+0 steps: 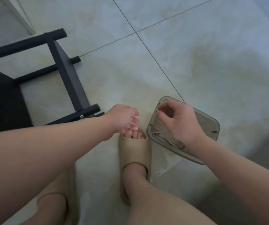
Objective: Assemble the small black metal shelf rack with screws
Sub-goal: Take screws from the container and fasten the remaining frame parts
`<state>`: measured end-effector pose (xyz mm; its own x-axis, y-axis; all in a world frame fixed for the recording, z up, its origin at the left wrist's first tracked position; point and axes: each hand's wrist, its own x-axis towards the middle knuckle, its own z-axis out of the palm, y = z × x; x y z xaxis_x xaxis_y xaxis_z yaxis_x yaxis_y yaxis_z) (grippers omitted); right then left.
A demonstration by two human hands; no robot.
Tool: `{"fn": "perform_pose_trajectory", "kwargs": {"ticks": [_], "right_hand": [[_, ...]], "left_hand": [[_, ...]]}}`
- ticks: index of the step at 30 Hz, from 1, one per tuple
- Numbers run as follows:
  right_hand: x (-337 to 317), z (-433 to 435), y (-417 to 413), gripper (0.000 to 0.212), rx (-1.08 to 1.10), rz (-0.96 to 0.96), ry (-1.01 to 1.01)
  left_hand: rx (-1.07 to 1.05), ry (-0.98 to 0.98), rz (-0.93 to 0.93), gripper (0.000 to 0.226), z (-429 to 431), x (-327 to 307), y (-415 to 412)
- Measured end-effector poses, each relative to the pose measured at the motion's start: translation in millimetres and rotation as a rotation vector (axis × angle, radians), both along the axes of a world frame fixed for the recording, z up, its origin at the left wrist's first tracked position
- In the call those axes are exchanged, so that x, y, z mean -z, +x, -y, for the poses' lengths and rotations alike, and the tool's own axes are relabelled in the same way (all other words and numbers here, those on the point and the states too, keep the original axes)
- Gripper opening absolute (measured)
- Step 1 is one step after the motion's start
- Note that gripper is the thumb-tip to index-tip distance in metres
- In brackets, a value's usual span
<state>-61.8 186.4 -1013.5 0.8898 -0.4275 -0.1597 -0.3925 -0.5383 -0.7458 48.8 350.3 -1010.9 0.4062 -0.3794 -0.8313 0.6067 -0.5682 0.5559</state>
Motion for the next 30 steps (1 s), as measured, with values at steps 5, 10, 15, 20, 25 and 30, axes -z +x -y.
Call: {"fn": "perform_pose_trajectory", "kwargs": {"ticks": [5, 10, 15, 20, 25, 30], "right_hand": [[-47, -46, 32, 0.014, -0.144, 0.126, 0.017], [-61, -88, 58, 0.012, -0.222, 0.201, 0.069], [-40, -109, 85, 0.01, -0.207, 0.173, 0.067], [-11, -122, 120, 0.033, -0.496, -0.018, -0.154], [4, -124, 143, 0.095, -0.909, -0.069, -0.488], [14, -120, 163, 0.119, -1.114, -0.107, -0.612]], "left_hand": [[-0.089, -0.197, -0.303, 0.052, -19, -26, 20], [-0.164, -0.297, -0.366, 0.046, -55, -38, 45], [-0.217, -0.299, -0.305, 0.025, -102, -33, 75], [-0.287, -0.278, -0.073, 0.032, -143, -18, 112], [-0.388, -0.126, 0.198, 0.025, -172, 15, 127], [-0.104, -0.097, 0.178, 0.029, -167, 43, 115]]}}
